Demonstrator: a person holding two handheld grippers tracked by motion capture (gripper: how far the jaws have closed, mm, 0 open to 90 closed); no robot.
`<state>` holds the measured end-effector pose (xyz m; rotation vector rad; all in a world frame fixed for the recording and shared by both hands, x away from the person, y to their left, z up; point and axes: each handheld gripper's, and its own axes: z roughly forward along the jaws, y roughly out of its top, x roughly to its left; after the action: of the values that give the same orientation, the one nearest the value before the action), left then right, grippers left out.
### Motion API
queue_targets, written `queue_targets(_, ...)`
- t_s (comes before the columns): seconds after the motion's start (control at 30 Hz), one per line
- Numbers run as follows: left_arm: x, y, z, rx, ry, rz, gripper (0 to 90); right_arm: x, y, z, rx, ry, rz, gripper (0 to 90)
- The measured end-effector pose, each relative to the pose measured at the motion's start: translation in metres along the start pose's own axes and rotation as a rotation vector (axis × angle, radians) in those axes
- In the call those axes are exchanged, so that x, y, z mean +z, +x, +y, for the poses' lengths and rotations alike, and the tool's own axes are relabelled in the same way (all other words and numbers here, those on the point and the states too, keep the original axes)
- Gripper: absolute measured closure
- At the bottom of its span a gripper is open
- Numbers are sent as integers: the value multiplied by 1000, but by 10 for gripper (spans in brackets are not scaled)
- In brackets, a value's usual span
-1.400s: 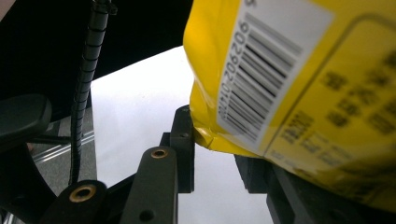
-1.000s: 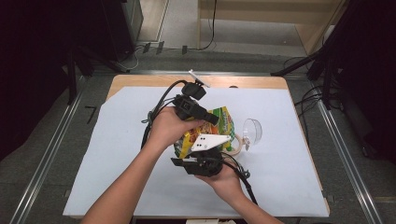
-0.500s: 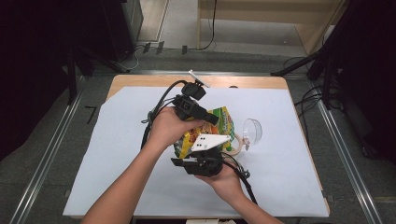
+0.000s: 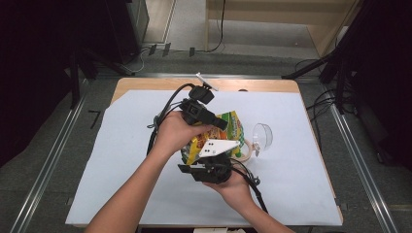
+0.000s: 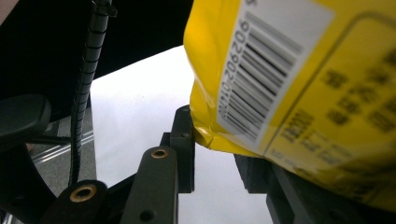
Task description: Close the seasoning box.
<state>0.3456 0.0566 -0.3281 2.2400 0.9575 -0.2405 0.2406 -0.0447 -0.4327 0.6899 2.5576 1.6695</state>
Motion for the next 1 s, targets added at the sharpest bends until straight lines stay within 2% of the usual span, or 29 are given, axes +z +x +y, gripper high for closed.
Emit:
queue_targets(0.7, -1, -1, 2, 7, 7, 6, 833, -1, 2, 1, 5, -17, -5, 720)
queue_targets(0.83, 0, -2, 1, 8, 0, -4, 835, 0, -1, 0, 14, -3, -2, 724)
queue_targets(1.0, 0, -4, 2, 12, 3, 1, 835, 0, 0, -1, 14, -21, -7, 724)
